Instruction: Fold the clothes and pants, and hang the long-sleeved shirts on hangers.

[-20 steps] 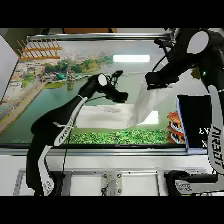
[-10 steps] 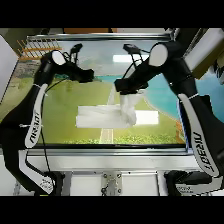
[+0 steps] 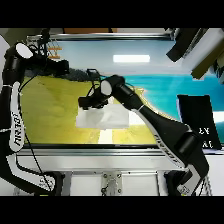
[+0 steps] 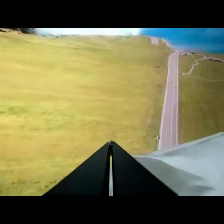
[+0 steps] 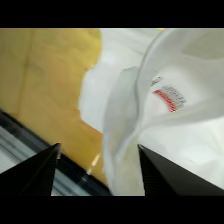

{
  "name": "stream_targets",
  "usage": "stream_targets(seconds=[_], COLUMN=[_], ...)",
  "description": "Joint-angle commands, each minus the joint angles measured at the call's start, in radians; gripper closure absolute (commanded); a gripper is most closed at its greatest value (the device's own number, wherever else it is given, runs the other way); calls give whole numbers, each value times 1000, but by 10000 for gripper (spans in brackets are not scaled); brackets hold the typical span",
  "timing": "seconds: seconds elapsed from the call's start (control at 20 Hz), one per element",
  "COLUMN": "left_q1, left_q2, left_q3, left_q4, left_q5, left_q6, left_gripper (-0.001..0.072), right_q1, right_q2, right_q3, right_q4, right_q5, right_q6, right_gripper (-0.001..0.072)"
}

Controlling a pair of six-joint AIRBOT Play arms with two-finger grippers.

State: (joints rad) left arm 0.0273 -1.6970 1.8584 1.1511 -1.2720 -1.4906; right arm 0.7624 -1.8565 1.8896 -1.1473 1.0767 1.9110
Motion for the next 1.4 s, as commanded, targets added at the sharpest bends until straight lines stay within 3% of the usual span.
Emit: stream_targets(seconds=[0.0,0.1,0.3,0.5,0.7,0.75,0.9,1.1,1.35], left_q1=[15,29,51,32,-26,-41,-73,-82,-82], left_q2=[9,27,157,329,449,471,522,561,560], left_q3=[1,-5,-170,-457,-640,-670,-738,-787,-787], left_q4=[0,0,2,0,0,1,1,0,-2], left_q5=[4,9,84,151,158,165,201,237,234], left_q6=[0,1,19,26,87,89,89,88,87], left_gripper=[702,702,702,702,702,702,702,702,702], right_q1=[57,37,-75,-294,-571,-620,-681,-625,-453], right_q2=[-91,-66,86,334,459,452,377,255,98], right_q3=[0,0,-108,-517,-886,-936,-995,-967,-831], right_q4=[341,432,234,50,59,88,298,650,819], right_q5=[-282,-282,-133,-23,-59,-73,-125,-192,-198], right_q6=[-219,-324,-371,-367,-367,-373,-547,-770,-790], right_gripper=[130,130,131,131,114,-7,-6,4,9])
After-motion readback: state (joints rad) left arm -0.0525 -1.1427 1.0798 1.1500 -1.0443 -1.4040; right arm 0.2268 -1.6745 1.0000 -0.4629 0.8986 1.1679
